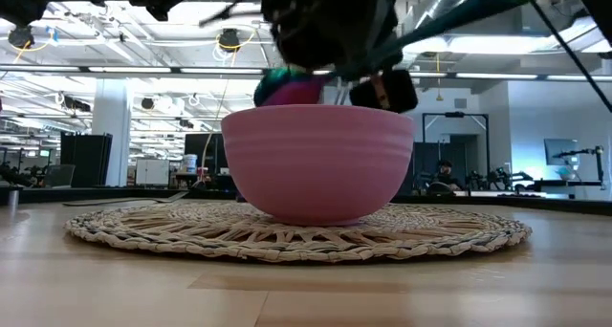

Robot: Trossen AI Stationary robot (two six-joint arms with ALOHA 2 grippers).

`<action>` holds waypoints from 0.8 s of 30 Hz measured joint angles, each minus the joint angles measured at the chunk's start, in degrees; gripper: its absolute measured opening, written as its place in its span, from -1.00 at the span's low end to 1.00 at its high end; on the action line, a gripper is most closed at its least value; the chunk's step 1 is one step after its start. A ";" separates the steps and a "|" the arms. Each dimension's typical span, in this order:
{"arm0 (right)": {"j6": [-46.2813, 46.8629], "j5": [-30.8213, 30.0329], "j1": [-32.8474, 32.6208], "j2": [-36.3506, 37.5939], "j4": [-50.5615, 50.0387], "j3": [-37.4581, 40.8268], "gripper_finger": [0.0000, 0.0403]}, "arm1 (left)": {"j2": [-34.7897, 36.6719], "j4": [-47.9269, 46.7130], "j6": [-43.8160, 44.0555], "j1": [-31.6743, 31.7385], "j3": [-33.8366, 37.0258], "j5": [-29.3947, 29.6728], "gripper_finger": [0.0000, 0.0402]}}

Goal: Pick & Place Utensil
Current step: Put the blue spoon into the pink bowl

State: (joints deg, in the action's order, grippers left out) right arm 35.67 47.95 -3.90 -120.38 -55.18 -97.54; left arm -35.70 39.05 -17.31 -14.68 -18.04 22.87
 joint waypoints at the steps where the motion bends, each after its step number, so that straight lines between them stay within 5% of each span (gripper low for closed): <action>1: -0.08 0.38 0.23 -0.54 0.09 0.00 -0.94 | 0.00 -0.03 -0.01 0.00 0.00 0.00 -0.30; 13: -0.25 1.65 0.86 -3.73 2.22 0.02 -0.92 | 0.00 0.00 -0.04 0.00 0.00 0.00 -0.30; 24: 2.16 -4.46 1.05 -3.73 4.46 0.65 -0.92 | 0.00 0.00 -0.04 -0.01 0.00 0.00 -0.30</action>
State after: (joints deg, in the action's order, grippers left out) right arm 37.83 43.49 -2.85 -124.11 -50.72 -96.89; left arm -35.70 39.05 -17.34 -14.68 -18.04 22.87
